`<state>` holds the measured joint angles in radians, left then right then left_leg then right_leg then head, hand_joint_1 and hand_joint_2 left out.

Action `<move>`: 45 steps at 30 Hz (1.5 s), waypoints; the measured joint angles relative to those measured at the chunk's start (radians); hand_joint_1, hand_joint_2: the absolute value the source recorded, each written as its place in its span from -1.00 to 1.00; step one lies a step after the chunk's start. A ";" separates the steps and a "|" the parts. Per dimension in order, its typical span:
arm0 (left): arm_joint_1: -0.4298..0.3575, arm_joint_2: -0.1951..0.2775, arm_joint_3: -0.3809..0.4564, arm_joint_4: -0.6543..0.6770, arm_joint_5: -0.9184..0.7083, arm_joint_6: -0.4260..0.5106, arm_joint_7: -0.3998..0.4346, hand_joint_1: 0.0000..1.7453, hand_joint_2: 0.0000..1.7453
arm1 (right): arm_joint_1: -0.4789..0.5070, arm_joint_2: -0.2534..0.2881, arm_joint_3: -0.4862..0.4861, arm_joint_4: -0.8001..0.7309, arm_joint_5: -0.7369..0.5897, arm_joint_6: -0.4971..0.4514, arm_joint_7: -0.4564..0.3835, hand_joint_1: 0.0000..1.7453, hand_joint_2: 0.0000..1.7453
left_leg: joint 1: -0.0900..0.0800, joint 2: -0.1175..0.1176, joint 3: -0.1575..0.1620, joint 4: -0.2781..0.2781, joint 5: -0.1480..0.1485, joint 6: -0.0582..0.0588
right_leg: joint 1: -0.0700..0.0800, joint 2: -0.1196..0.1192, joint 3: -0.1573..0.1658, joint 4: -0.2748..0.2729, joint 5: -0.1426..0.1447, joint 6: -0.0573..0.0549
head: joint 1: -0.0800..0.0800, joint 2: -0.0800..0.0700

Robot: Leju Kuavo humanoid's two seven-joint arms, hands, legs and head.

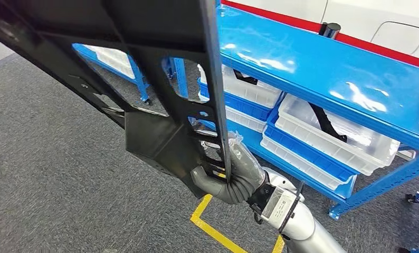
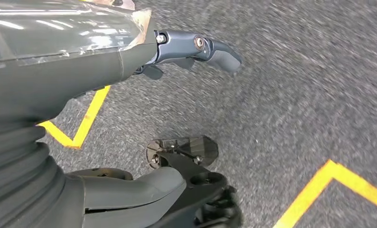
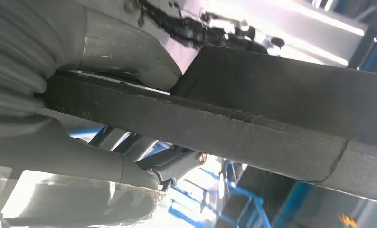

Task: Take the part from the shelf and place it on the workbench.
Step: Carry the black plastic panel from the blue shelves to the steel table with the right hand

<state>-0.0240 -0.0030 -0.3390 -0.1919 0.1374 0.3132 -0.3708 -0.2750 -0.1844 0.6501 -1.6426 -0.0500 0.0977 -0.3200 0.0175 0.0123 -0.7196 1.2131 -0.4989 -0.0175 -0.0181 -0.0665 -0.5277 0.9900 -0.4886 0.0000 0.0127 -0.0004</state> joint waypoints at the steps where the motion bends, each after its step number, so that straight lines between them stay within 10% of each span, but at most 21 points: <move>1: 0.000 0.001 0.000 0.000 0.000 0.001 0.000 -1.00 1.00 | 0.000 0.000 0.000 0.000 0.001 0.004 0.008 1.00 1.00 | 0.001 0.024 0.043 -0.074 0.025 0.001 | 0.001 -0.010 0.002 0.000 -0.002 0.003 | 0.000 0.000; 4: -0.006 0.001 0.000 -0.001 0.000 0.001 0.000 -1.00 1.00 | -0.002 0.000 -0.002 0.000 -0.007 0.018 0.032 1.00 1.00 | -0.010 0.066 0.116 -0.195 0.050 0.019 | 0.015 -0.038 0.006 0.001 -0.009 0.016 | 0.005 0.000; 6: -0.006 0.001 0.000 -0.001 0.001 0.003 0.000 -1.00 1.00 | -0.003 0.000 -0.003 0.002 -0.010 0.022 0.045 1.00 1.00 | -0.015 0.043 0.114 -0.200 0.053 0.034 | 0.017 -0.056 0.007 0.001 -0.011 0.026 | 0.008 0.000; 8: -0.006 0.002 0.000 -0.001 0.002 0.009 -0.003 -1.00 1.00 | -0.005 0.000 -0.005 0.005 -0.010 0.025 0.053 1.00 1.00 | -0.011 0.020 0.114 -0.207 0.061 0.049 | 0.011 -0.027 -0.004 0.029 -0.032 0.032 | 0.008 0.000; 11: -0.010 0.001 0.000 -0.002 0.006 0.020 -0.015 -1.00 1.00 | -0.005 -0.005 -0.008 0.014 -0.010 0.029 0.059 1.00 1.00 | -0.008 -0.018 0.109 -0.210 0.068 0.064 | 0.005 0.052 -0.091 0.216 -0.117 0.023 | 0.011 0.000; 13: -0.009 0.000 0.000 -0.002 0.010 0.021 -0.020 -1.00 1.00 | -0.003 -0.008 -0.008 0.023 -0.010 0.034 0.065 1.00 1.00 | -0.009 -0.047 0.107 -0.210 0.070 0.066 | 0.005 0.063 -0.140 0.311 -0.143 0.028 | 0.012 0.000; 17: -0.008 -0.001 0.001 -0.002 0.013 0.017 -0.022 -1.00 1.00 | -0.007 -0.010 -0.008 0.035 -0.011 0.042 0.070 1.00 1.00 | -0.008 -0.107 0.104 -0.203 0.073 0.057 | -0.004 0.105 -0.046 0.094 -0.040 0.060 | 0.012 0.000; 21: -0.004 0.000 0.001 -0.001 0.017 0.012 -0.027 -1.00 1.00 | -0.012 -0.009 -0.006 0.043 -0.013 0.050 0.073 1.00 1.00 | -0.009 -0.146 0.089 -0.203 0.084 0.031 | -0.004 0.114 -0.012 0.020 -0.010 0.036 | 0.012 0.000; 26: 0.000 0.000 0.000 -0.001 0.023 0.011 -0.036 -1.00 1.00 | -0.022 -0.001 -0.002 0.046 -0.013 0.055 0.075 1.00 1.00 | -0.010 -0.037 0.000 -0.032 -0.012 0.011 | -0.004 0.055 -0.010 0.014 -0.004 0.003 | 0.001 0.000; 29: 0.000 -0.002 0.000 -0.001 0.024 0.005 -0.038 -1.00 1.00 | -0.023 -0.002 0.000 0.052 -0.013 0.057 0.076 1.00 1.00 | -0.007 -0.015 -0.047 0.074 -0.040 0.009 | 0.006 0.013 -0.010 0.014 -0.007 0.000 | 0.001 0.000; 34: -0.005 0.000 0.000 -0.001 0.024 0.000 -0.038 -1.00 1.00 | -0.031 -0.002 0.001 0.053 -0.014 0.061 0.075 1.00 1.00 | -0.025 0.056 0.105 -0.184 0.051 0.036 | 0.021 -0.040 -0.005 0.015 -0.014 0.004 | 0.002 0.000; 37: -0.007 0.000 0.000 -0.001 0.024 0.000 -0.038 -1.00 1.00 | -0.035 0.002 0.003 0.052 -0.016 0.062 0.073 1.00 1.00 | -0.030 0.031 0.108 -0.200 0.055 0.052 | 0.024 -0.064 -0.003 0.014 -0.019 0.015 | 0.003 0.000; 41: -0.012 0.001 0.001 -0.001 0.025 -0.002 -0.040 -1.00 1.00 | -0.047 0.006 0.005 0.052 -0.020 0.071 0.071 1.00 1.00 | -0.018 -0.018 0.116 -0.219 0.071 0.074 | 0.015 0.041 -0.076 0.178 -0.097 0.014 | 0.005 0.000; 43: -0.013 0.000 0.001 -0.001 0.025 -0.004 -0.041 -1.00 1.00 | -0.049 0.005 0.009 0.053 -0.021 0.076 0.072 1.00 1.00 | -0.018 -0.047 0.114 -0.218 0.072 0.074 | 0.013 0.062 -0.137 0.298 -0.134 0.017 | 0.006 0.000; 45: -0.011 -0.001 0.001 -0.001 0.025 -0.008 -0.042 -1.00 1.00 | -0.053 0.007 0.014 0.054 -0.021 0.080 0.074 1.00 1.00 | -0.016 -0.077 0.114 -0.217 0.073 0.072 | 0.008 0.066 -0.135 0.279 -0.110 0.036 | 0.006 0.000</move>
<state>-0.0353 -0.0039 -0.3384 -0.1930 0.1626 0.3054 -0.4128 -0.3278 -0.1778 0.6645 -1.5885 -0.0712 0.1776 -0.2464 0.0018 -0.0650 -0.6054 0.9963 -0.4258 0.0550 -0.0106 -0.0006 -0.6629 1.2689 -0.5988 0.0358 0.0188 -0.0004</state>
